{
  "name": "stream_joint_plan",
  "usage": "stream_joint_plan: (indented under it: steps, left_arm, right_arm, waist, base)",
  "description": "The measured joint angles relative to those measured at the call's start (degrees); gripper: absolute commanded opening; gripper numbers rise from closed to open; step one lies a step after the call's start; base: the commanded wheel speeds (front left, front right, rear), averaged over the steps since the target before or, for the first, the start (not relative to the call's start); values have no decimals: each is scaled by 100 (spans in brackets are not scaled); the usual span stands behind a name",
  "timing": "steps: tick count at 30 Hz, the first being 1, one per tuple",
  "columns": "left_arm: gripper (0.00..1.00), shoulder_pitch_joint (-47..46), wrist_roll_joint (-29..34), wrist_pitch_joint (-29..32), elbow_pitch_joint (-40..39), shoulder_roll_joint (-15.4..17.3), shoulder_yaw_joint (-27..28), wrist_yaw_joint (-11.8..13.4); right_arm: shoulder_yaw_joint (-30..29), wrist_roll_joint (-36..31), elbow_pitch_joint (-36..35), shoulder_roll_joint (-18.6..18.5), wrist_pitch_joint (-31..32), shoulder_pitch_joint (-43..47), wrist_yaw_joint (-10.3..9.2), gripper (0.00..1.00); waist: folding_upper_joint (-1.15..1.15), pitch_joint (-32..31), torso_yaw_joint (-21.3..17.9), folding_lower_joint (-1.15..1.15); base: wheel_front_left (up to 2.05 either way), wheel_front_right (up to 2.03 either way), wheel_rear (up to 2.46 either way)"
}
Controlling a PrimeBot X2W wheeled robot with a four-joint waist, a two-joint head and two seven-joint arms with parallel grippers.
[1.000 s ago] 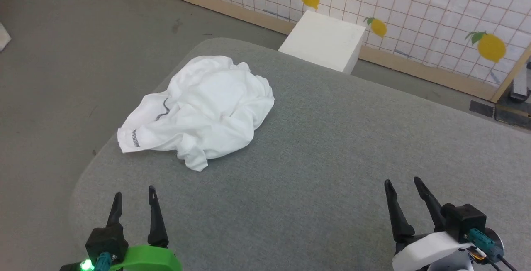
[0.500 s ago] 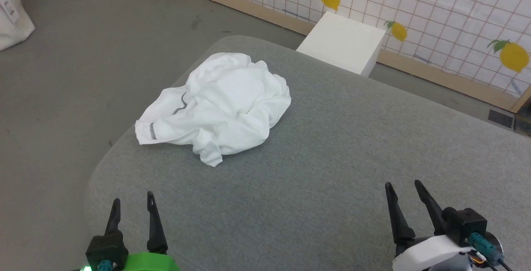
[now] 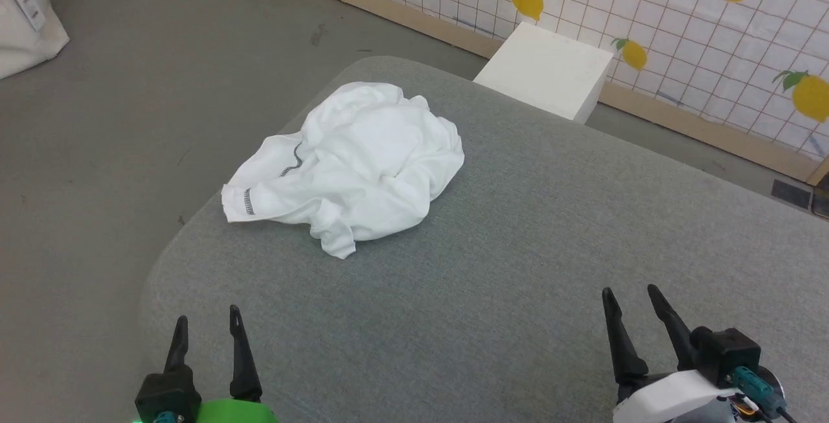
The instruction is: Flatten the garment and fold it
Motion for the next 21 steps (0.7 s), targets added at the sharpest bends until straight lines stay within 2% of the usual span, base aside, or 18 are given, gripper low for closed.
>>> stream_joint_plan:
  steps: [5, 8, 12, 15, 18, 21]
  left_arm:
    - [100, -1, -69, 0, 16, 0, 30, -35]
    - [100, -119, -209, 0, 132, 53, 91, -256]
    - [100, -970, -561, 159, 409, 301, 240, -609]
    - [100, -1839, -844, 554, 679, 526, 310, -886]
    - [100, -2683, -1207, 1247, 1096, 647, 339, -1092]
    - [100, -3375, -1497, 2168, 1616, 742, 288, -1198]
  right_arm:
    - [4, 8, 14, 1, 0, 0, 0, 100]
    - [4, 19, 11, 1, 0, 0, 0, 100]
    - [-10, -45, -3, 1, 0, -5, 0, 100]
    - [-34, -197, -19, 4, 2, -42, 0, 100]
    - [-115, -339, -110, 5, 64, -160, 0, 100]
    - [-176, -486, -240, 4, 174, -281, 0, 100]
  waist:
    - [0, -9, -41, 0]
    - [0, 22, -71, 0]
    - [0, 145, -117, 0]
    - [0, 284, -184, 0]
    - [0, 464, -285, 0]
    - [0, 663, -419, 0]
  base:
    - [0, 0, 0]
    - [0, 0, 0]
    - [0, 0, 0]
    - [0, 0, 0]
    - [0, 0, 0]
    - [0, 0, 0]
